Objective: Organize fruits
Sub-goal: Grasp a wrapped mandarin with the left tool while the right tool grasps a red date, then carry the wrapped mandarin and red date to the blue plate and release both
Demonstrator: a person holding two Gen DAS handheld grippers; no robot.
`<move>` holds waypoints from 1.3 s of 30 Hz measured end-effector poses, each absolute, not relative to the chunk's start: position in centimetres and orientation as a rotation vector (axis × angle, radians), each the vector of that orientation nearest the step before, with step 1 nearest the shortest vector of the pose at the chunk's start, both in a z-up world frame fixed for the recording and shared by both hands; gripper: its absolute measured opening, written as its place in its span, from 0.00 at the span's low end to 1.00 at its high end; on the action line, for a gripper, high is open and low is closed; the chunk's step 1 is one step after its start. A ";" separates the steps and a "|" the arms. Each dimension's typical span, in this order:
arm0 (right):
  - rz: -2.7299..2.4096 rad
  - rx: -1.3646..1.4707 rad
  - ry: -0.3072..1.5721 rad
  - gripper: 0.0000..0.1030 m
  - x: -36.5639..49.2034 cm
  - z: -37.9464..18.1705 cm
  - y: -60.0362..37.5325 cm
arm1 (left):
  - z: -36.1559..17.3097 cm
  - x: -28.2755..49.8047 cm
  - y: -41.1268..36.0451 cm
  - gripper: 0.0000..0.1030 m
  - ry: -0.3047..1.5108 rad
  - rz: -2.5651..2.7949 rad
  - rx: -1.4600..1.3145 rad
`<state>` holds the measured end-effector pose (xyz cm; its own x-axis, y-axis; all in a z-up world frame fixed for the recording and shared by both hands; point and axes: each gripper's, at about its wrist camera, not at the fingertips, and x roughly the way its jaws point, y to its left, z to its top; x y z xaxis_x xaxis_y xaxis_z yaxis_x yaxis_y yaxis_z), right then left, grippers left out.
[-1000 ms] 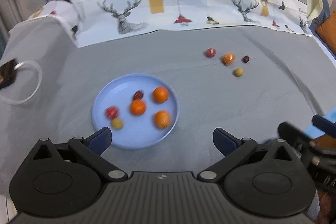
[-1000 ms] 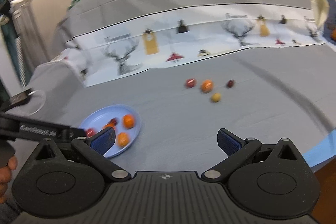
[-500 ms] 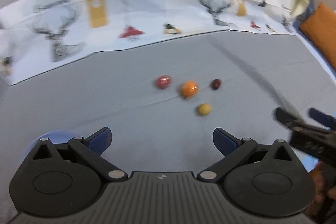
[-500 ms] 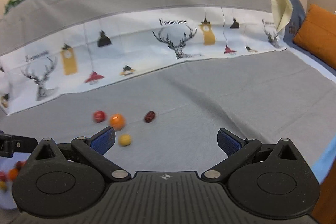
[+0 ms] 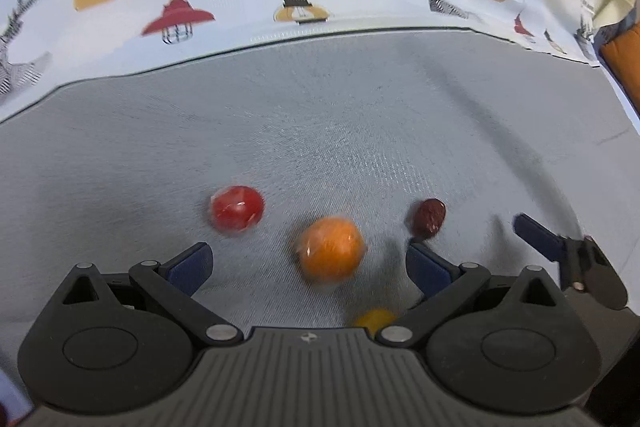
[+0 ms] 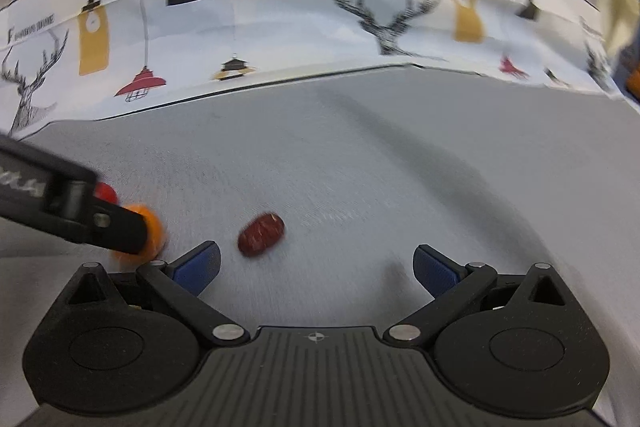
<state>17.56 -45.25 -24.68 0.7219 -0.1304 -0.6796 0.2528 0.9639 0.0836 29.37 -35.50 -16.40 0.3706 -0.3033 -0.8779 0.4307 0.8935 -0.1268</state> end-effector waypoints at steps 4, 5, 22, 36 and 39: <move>-0.125 0.146 0.697 0.58 18.1 -25.2 -44.4 | -17.6 30.6 -35.8 0.89 1.120 -0.451 0.089; -0.115 0.145 0.688 0.28 18.0 -25.0 -44.2 | -17.7 30.8 -35.8 0.54 1.136 -0.474 0.074; -0.212 0.214 0.473 0.29 2.2 -9.1 -40.6 | -5.2 17.7 -23.6 0.40 0.981 -0.525 0.137; 0.120 0.203 0.420 0.29 -11.9 -0.2 -24.3 | 2.1 2.6 -6.0 0.40 0.937 -0.397 0.067; 0.165 0.156 0.406 0.29 -13.8 0.4 -21.2 | 2.7 0.4 -3.6 0.40 0.916 -0.378 0.049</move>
